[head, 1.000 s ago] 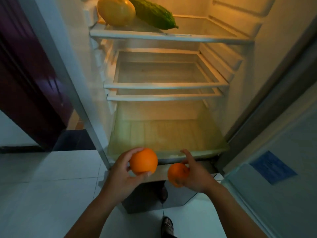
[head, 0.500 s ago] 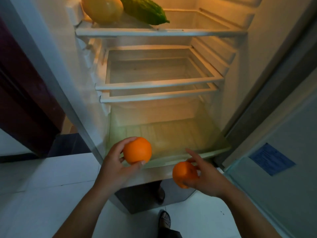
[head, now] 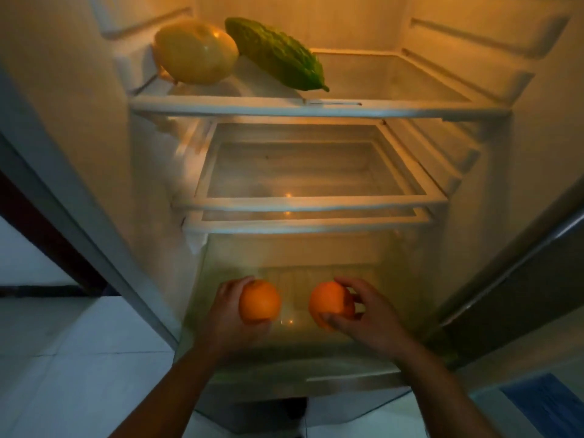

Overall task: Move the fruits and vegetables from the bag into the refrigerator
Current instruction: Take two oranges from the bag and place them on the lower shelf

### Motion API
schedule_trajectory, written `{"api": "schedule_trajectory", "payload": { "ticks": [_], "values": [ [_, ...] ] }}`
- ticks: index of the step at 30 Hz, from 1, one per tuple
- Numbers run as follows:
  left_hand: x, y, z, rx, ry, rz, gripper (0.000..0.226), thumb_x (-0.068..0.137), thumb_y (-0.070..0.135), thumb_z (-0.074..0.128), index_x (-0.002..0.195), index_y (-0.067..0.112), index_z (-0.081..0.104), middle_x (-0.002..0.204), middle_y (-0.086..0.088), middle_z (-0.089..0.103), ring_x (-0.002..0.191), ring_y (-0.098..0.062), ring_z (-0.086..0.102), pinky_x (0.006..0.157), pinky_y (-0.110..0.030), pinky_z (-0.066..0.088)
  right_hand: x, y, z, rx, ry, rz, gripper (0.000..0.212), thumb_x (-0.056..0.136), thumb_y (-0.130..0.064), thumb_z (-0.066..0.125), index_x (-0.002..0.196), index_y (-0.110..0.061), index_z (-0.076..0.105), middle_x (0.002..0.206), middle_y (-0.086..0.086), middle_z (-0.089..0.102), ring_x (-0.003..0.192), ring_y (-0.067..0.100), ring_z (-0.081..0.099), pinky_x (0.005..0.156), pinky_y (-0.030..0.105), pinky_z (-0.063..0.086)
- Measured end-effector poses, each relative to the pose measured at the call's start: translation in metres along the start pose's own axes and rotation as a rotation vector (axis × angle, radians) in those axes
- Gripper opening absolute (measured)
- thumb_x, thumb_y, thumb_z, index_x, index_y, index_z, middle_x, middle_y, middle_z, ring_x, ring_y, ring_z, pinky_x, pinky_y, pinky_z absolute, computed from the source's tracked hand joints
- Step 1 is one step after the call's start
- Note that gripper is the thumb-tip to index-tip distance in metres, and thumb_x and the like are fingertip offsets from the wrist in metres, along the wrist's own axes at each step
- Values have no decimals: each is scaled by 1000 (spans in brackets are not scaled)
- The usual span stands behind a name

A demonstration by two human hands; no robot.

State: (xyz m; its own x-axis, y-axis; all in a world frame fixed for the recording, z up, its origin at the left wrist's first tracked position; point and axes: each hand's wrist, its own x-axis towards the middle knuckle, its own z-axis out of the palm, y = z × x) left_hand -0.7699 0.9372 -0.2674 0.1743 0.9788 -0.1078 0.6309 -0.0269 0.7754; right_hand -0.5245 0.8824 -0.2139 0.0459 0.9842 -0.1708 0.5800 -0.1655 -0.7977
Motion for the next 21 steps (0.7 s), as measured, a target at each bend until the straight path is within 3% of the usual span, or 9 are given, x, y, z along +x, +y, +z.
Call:
{"api": "schedule_trajectory", "payload": {
  "ticks": [4,10,15,21],
  "values": [
    [-1,-14,14,34,-7,-47,91,58,24,87,134,23,37,139,-9,32,121,-26,42,97,-29,37,37,21,16,-35,-34,4,69,71,-30,79,131,-25,46,131,-3,47,110,7,46,90,22,41],
    [-5,-17,13,64,-40,-136,89,64,32,83,137,28,31,142,-5,28,123,-25,39,99,-35,39,55,37,37,-143,-146,40,72,74,-32,75,136,-21,42,139,2,42,122,17,46,98,26,40],
    [-6,-19,14,70,-46,-141,89,63,33,83,136,31,30,141,-2,27,122,-21,39,97,-31,39,46,49,46,-90,-227,142,70,75,-35,74,136,-24,40,140,2,41,122,18,44,100,32,44],
    [-4,-22,14,50,-65,-157,87,65,33,82,135,32,29,143,-3,26,123,-23,39,100,-38,41,46,46,47,-140,-223,116,71,76,-35,73,137,-25,38,140,0,40,123,17,43,97,27,40]
  ]
}}
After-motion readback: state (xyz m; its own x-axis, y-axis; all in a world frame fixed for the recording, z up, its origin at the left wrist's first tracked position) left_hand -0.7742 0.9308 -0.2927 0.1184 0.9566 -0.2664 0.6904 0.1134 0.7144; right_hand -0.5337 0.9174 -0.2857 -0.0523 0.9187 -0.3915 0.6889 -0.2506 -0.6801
